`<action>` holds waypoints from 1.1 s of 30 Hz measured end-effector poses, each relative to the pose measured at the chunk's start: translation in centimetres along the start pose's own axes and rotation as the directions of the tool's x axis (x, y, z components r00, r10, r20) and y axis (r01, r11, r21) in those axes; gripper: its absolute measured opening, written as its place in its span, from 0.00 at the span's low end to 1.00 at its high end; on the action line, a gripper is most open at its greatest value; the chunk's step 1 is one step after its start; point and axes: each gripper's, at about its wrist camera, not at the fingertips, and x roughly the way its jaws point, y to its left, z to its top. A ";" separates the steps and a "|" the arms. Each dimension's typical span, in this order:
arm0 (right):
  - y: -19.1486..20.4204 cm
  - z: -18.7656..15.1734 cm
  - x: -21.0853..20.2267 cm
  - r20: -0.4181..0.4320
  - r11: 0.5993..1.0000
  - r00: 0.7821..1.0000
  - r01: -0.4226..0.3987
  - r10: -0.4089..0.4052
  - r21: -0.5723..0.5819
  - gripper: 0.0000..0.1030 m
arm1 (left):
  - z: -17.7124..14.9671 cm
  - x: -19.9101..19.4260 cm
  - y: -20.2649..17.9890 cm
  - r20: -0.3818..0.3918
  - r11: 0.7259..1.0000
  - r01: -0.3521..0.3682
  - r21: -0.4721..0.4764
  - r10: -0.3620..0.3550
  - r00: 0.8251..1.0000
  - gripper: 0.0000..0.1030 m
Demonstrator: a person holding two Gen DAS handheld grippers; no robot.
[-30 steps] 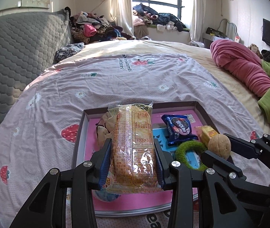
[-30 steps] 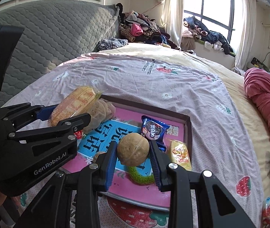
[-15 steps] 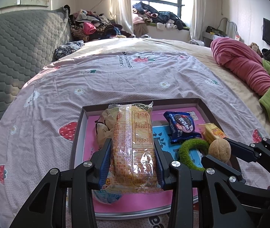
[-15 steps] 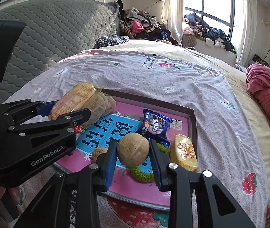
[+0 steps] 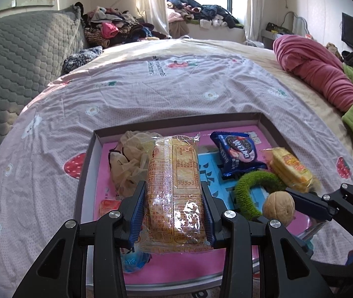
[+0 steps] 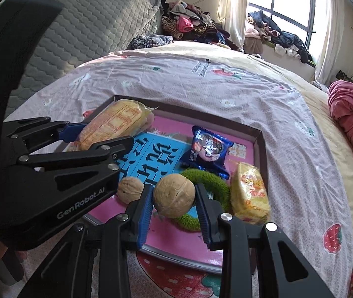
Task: Organize objects
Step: 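Lower the biscuit pack and walnut onto the book and open both tools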
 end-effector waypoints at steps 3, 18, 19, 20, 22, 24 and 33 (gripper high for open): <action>0.3 -0.3 0.7 -0.015 1.000 1.000 0.001 -0.001 -0.013 0.33 | -0.1 1.0 0.1 -0.018 1.000 -0.001 -0.003 0.001 1.000 0.41; 1.1 -1.4 3.3 -0.065 0.999 0.998 -0.005 0.002 -0.052 0.33 | -0.4 3.9 -0.2 -0.092 1.000 0.010 0.017 -0.008 0.996 0.41; 1.1 -1.4 3.4 -0.065 0.999 0.998 -0.007 0.003 -0.053 0.33 | -0.4 4.0 -0.4 -0.092 1.000 0.004 0.024 -0.002 0.996 0.41; 1.1 -1.4 3.4 -0.066 0.998 0.998 -0.007 0.003 -0.055 0.33 | -0.3 4.1 -0.5 -0.096 0.999 0.001 0.032 0.002 0.995 0.41; 1.2 -1.5 3.5 -0.068 0.998 0.998 -0.001 -0.003 -0.059 0.33 | -0.3 4.2 -0.6 -0.097 0.999 -0.006 0.040 0.010 0.995 0.41; 1.2 -1.6 3.6 -0.069 0.998 0.998 0.000 -0.004 -0.058 0.34 | -0.2 4.3 -0.6 -0.096 0.999 -0.009 0.038 0.012 0.995 0.41; 1.1 -1.9 3.7 -0.067 0.998 0.998 0.012 -0.016 -0.063 0.34 | -0.6 4.6 -1.0 -0.093 0.997 -0.044 0.066 0.050 0.994 0.43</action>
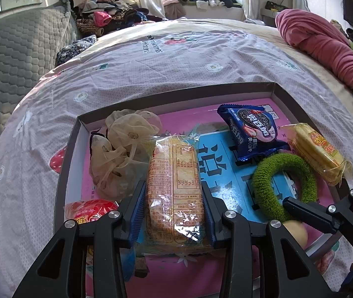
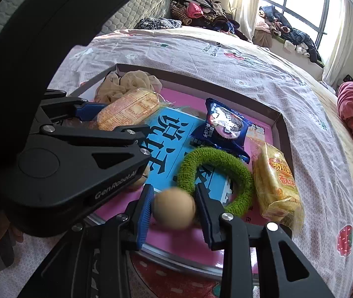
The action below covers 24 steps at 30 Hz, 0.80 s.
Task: Organize objects
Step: 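Lower the biscuit pack and walnut onto the book and open both tools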
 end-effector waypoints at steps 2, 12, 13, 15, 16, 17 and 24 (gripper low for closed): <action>-0.1 0.0 -0.1 0.002 1.000 1.000 -0.003 0.003 0.007 0.34 | -0.1 0.0 -0.2 0.002 1.000 -0.009 0.008 0.009 1.000 0.43; -0.4 0.0 -0.1 0.000 1.000 1.000 -0.009 0.009 0.015 0.34 | -0.2 0.0 0.1 0.004 1.000 -0.010 0.006 0.010 1.000 0.49; -0.5 0.0 -0.1 0.000 1.000 1.000 -0.010 0.010 0.017 0.34 | -0.3 0.0 0.2 0.005 1.000 -0.012 0.004 0.011 1.000 0.49; -0.5 -0.1 -0.1 0.000 1.000 1.000 -0.010 0.010 0.019 0.34 | -0.3 0.0 0.2 0.006 1.000 -0.011 0.002 0.011 1.000 0.51; -0.5 -0.1 -0.1 -0.001 1.000 1.000 -0.009 0.009 0.020 0.34 | -0.4 -0.1 0.3 0.008 1.000 -0.012 0.000 0.012 1.000 0.52; -0.6 -0.1 -0.1 -0.001 1.000 1.000 -0.009 0.009 0.019 0.34 | -0.4 -0.1 0.4 0.005 1.000 -0.012 -0.001 0.012 1.000 0.55; -0.9 -0.1 0.0 0.001 1.000 1.000 -0.005 0.005 0.027 0.38 | -0.6 -0.3 0.8 0.004 1.000 0.000 -0.012 0.000 1.000 0.65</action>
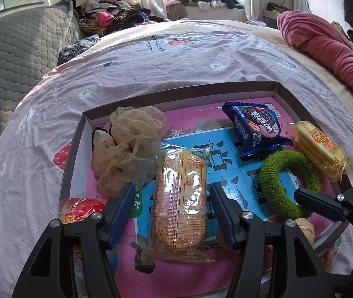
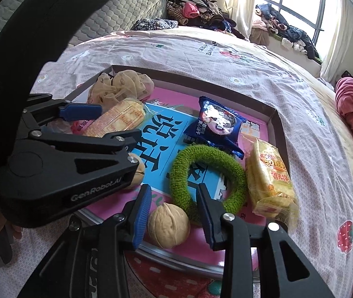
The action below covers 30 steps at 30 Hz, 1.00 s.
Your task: Organize objects
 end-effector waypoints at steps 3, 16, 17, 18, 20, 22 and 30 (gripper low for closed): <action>-0.3 -0.1 -0.1 0.002 1.000 1.000 0.000 0.000 0.009 0.40 | -0.2 -0.1 0.2 0.002 1.000 -0.002 -0.004 0.002 1.000 0.68; -1.3 -0.4 -1.1 0.024 0.999 1.000 -0.004 0.002 0.049 0.48 | 0.0 -1.9 1.2 0.047 0.999 0.021 -0.040 -0.019 0.999 0.83; -1.3 -0.4 -1.2 0.025 0.999 1.000 -0.005 0.004 0.052 0.49 | 0.0 -2.1 1.3 0.053 0.999 0.022 -0.045 -0.019 0.998 0.83; -1.3 -0.5 -1.2 0.027 0.999 1.000 -0.003 0.001 0.054 0.53 | 0.0 -2.3 1.5 0.057 0.999 0.022 -0.050 -0.019 0.998 0.84; -1.4 -0.5 -1.3 0.030 0.998 1.000 -0.003 0.002 0.057 0.58 | 0.0 -2.5 1.7 0.057 0.998 0.024 -0.057 -0.020 0.998 0.86; -1.4 -0.5 -1.4 0.033 0.998 0.999 -0.001 -0.001 0.060 0.58 | 0.1 -2.7 1.8 0.063 0.998 0.019 -0.059 -0.015 0.998 0.91; -1.3 -0.6 -1.3 0.033 0.998 0.999 0.005 -0.007 0.060 0.61 | -0.1 -3.1 1.8 0.073 0.998 0.026 -0.064 -0.022 0.997 0.91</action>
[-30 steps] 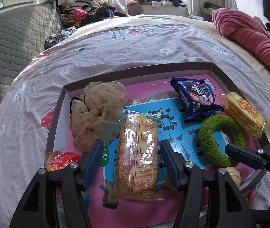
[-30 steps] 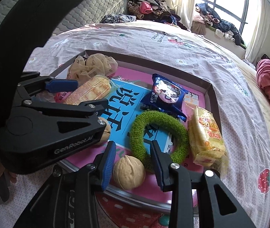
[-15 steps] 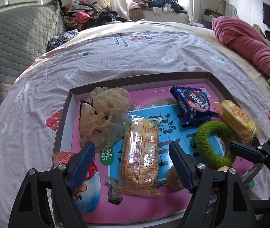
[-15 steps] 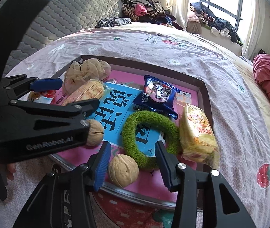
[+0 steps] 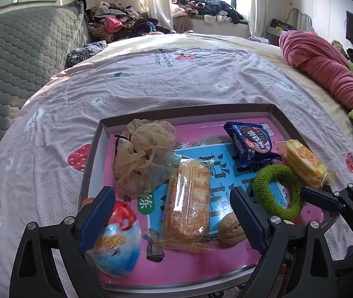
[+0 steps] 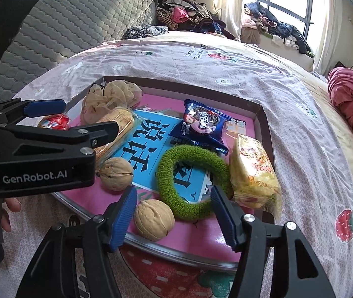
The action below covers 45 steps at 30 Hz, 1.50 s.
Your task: Organize objects
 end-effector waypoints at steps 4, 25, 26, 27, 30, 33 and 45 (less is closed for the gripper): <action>0.0 0.0 -0.1 0.003 1.000 1.000 0.000 0.000 0.000 0.62 | -0.2 -0.2 -0.3 0.007 1.000 0.003 0.003 -0.003 1.000 0.91; -0.2 0.3 -2.0 0.034 1.000 0.999 0.011 -0.011 0.019 0.74 | 0.0 -2.4 0.0 0.051 0.999 -0.048 -0.018 0.049 0.997 0.91; -0.2 0.4 -2.2 0.040 1.000 0.999 0.013 -0.014 0.021 0.75 | 0.0 -2.5 0.0 0.054 0.999 -0.049 -0.020 0.051 0.997 0.91; -0.2 0.5 -2.3 0.041 1.000 0.999 0.014 -0.015 0.022 0.75 | 0.1 -2.7 0.0 0.056 0.998 -0.053 -0.020 0.054 0.997 0.91; -0.2 0.5 -2.6 0.044 1.000 0.999 0.015 -0.016 0.023 0.75 | 0.0 -3.2 0.0 0.072 0.996 -0.086 -0.015 0.087 0.994 0.91; 0.0 0.5 -2.9 0.046 1.000 0.999 0.016 -0.017 0.022 0.76 | 0.0 -3.6 0.2 0.077 0.995 -0.098 -0.027 0.100 0.992 0.91; 0.1 0.7 -5.3 0.074 0.999 0.997 0.026 -0.029 0.041 0.76 | 0.0 -6.7 0.7 0.132 0.990 -0.136 -0.044 0.141 0.981 0.91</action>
